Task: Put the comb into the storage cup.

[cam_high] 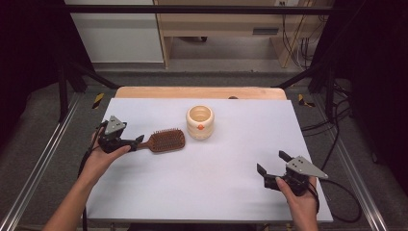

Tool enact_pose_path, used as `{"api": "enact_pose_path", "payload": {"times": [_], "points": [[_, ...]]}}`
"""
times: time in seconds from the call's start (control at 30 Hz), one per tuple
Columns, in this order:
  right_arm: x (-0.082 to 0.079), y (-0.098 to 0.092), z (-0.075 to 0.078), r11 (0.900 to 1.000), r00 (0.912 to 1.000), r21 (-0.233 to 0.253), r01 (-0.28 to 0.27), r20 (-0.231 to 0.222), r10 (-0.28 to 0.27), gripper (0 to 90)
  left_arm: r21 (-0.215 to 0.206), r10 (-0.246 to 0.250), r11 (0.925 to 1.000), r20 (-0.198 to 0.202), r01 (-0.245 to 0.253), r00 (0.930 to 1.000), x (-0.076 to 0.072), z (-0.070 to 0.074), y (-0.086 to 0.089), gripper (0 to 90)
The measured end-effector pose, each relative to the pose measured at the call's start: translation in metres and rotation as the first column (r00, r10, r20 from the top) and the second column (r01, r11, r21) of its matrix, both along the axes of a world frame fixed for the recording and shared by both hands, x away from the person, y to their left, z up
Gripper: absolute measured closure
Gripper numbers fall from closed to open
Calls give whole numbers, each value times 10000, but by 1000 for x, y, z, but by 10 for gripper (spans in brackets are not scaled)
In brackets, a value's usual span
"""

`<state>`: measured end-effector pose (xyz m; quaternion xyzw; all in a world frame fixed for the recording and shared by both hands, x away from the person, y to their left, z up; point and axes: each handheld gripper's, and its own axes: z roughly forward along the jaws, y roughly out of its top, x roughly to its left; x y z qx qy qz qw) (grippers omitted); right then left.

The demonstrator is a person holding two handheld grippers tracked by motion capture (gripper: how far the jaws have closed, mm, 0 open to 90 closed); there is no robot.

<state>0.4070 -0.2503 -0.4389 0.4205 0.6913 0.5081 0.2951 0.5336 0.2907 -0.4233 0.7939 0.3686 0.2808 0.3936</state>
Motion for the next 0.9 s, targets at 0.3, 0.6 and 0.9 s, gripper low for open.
{"api": "enact_pose_path", "payload": {"times": [0.3,0.6,0.9], "points": [[3,-15,-2,9991,9990,421,89,433,-107,86,814,-482,9952,-731,541,9962,8,-9,-8,160],[1,-11,-3,9988,9945,339,-349,996,314,87,908,-733,9926,-858,811,9936,8,-11,-10,143],[2,-7,-6,9982,9956,323,-502,803,475,85,1573,-1078,9791,-1348,1287,9850,9,-21,-16,178]]}}
